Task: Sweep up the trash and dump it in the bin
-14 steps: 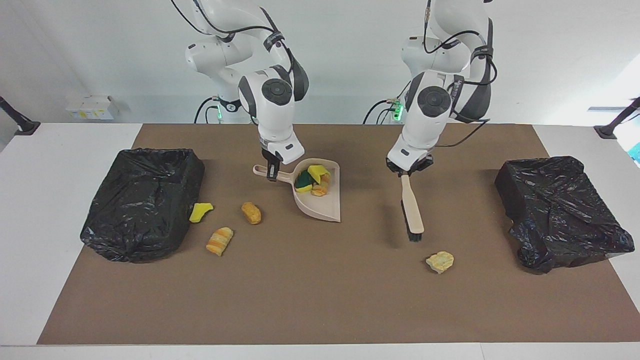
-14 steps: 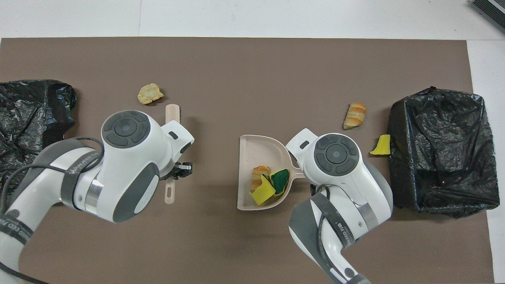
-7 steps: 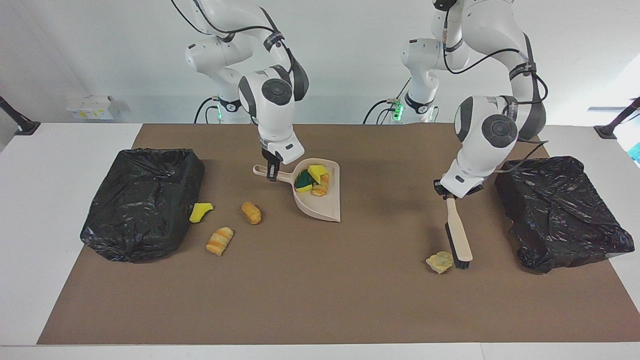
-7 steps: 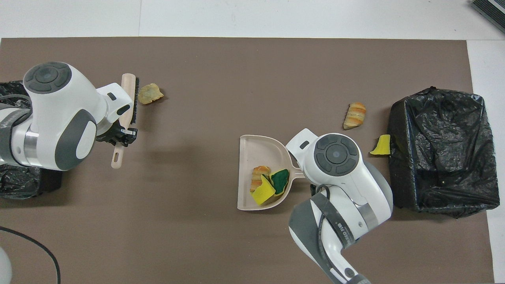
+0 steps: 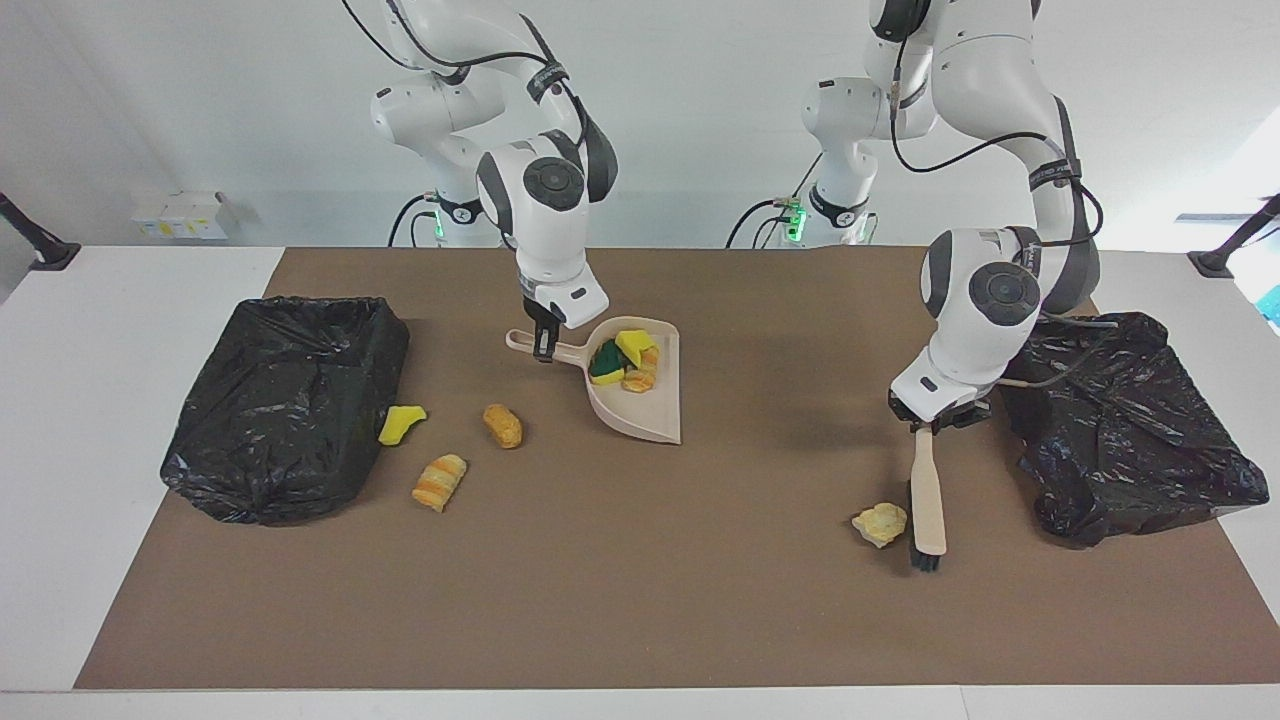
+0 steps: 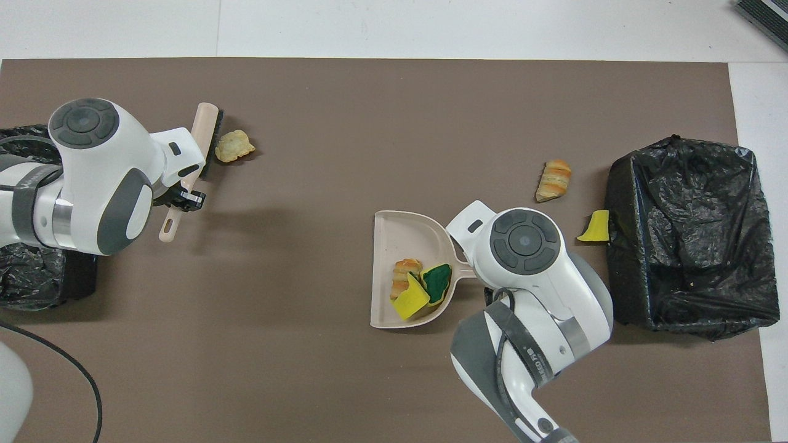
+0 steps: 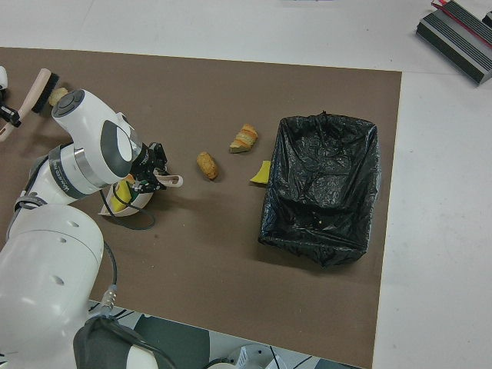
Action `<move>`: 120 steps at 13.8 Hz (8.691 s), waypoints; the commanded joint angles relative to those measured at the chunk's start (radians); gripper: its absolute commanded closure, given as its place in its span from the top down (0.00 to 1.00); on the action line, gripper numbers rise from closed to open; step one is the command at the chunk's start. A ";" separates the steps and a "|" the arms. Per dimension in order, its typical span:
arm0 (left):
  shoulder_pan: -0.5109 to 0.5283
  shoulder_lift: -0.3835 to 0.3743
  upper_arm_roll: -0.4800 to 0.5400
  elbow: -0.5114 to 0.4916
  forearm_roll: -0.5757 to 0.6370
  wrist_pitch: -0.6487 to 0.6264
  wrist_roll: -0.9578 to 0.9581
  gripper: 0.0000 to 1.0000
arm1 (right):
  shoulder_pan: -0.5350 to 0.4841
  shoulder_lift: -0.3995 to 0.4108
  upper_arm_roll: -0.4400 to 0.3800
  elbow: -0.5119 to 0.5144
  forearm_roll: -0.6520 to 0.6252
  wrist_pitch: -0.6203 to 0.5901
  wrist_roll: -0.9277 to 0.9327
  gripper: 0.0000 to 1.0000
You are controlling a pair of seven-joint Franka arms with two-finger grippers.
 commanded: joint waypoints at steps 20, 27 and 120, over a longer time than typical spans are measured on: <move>-0.449 -0.168 -0.044 -0.200 -0.363 -0.217 0.106 0.00 | -0.009 -0.030 0.004 -0.035 -0.017 0.021 -0.005 0.00; -0.405 -0.174 -0.031 -0.116 -0.420 -0.288 -0.006 0.00 | -0.025 -0.021 0.004 -0.027 0.005 0.044 0.000 0.00; 0.005 -0.339 -0.036 0.223 -0.160 -0.558 -0.055 1.00 | -0.563 -0.202 -0.070 0.263 -0.589 -0.287 -0.535 0.00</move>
